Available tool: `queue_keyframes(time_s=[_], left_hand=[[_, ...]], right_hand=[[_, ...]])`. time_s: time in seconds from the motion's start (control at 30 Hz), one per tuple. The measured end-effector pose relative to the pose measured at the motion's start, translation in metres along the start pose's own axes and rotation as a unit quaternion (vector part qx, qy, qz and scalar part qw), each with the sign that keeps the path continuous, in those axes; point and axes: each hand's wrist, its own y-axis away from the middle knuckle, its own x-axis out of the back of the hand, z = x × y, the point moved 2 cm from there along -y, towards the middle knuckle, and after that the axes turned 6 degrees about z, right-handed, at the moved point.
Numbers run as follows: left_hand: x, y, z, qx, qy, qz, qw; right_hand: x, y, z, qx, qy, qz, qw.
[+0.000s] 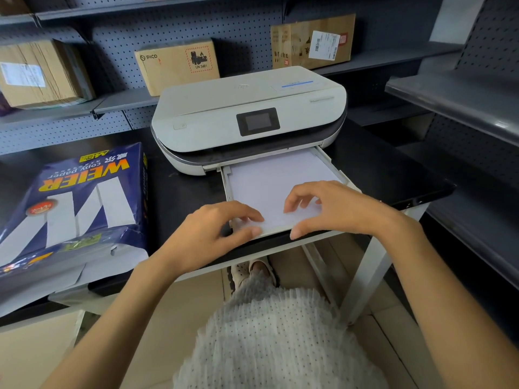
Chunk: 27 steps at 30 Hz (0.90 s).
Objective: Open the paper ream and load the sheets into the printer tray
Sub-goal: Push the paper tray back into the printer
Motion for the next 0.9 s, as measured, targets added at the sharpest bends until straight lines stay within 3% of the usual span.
queue_keyframes(time_s=[0.27,0.9], left_hand=[[-0.0084,0.0016,0.0002,-0.05,-0.046,0.015,0.998],[-0.0074,-0.0052,-0.0046,-0.011,-0.049,0.035,0.998]], right_hand=[[-0.0011,-0.0015,-0.0024,0.028,0.015,-0.01,0.999],[-0.0055,-0.0093,0.0056,0.027,-0.029,0.034,0.999]])
